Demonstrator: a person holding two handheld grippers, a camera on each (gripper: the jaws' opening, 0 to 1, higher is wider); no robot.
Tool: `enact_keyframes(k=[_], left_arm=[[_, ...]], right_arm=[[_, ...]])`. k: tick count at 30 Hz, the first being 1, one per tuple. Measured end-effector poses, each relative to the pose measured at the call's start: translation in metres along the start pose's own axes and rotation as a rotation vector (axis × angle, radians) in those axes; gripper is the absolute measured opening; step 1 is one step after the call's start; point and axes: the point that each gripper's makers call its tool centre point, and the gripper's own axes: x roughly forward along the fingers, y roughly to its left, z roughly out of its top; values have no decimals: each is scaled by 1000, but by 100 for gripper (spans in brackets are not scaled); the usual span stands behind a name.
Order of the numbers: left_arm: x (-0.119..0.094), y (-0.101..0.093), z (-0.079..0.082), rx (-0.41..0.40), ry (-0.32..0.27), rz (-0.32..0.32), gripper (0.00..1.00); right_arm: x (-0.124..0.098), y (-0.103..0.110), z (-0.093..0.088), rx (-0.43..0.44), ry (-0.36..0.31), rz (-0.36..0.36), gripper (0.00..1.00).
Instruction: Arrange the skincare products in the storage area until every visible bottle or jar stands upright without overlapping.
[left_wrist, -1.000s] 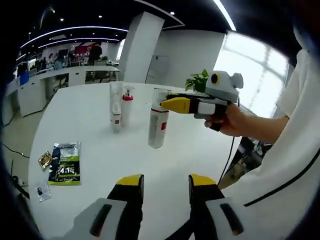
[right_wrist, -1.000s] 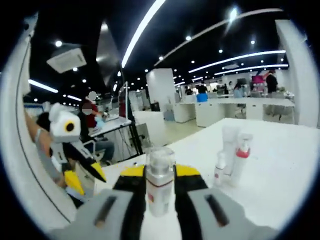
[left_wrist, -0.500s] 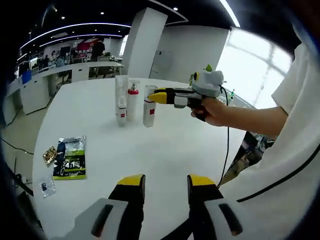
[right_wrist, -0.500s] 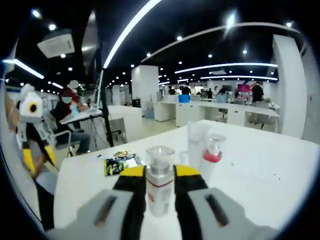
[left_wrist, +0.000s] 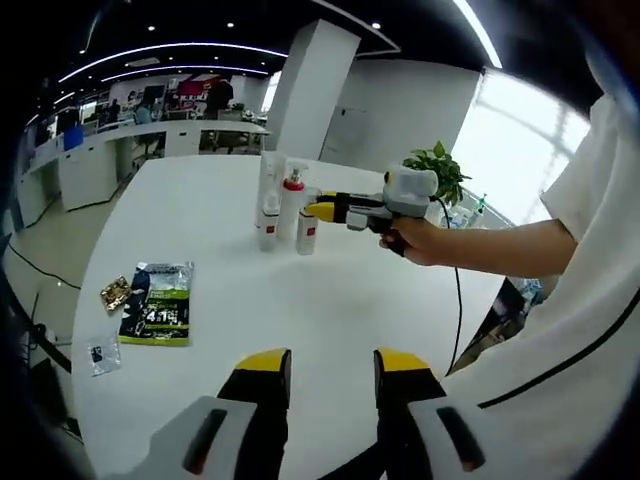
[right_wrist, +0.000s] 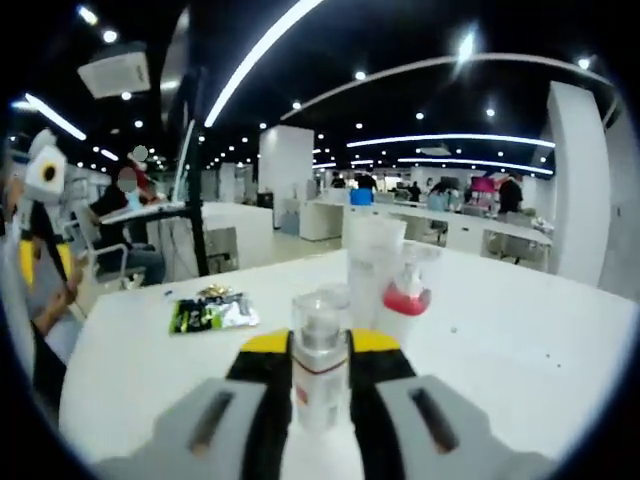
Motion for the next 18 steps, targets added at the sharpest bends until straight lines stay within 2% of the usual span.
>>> enact_keyframes(k=[4, 12, 18], left_arm=[[1, 4, -1, -14, 8, 10, 33], [6, 11, 8, -28, 2, 22, 32], [14, 11, 12, -30, 11, 18, 32]], right_arm=[[7, -6, -10, 6, -4, -9, 18], [15, -19, -17, -5, -2, -17, 18], [17, -26, -15, 13, -52, -21, 19]])
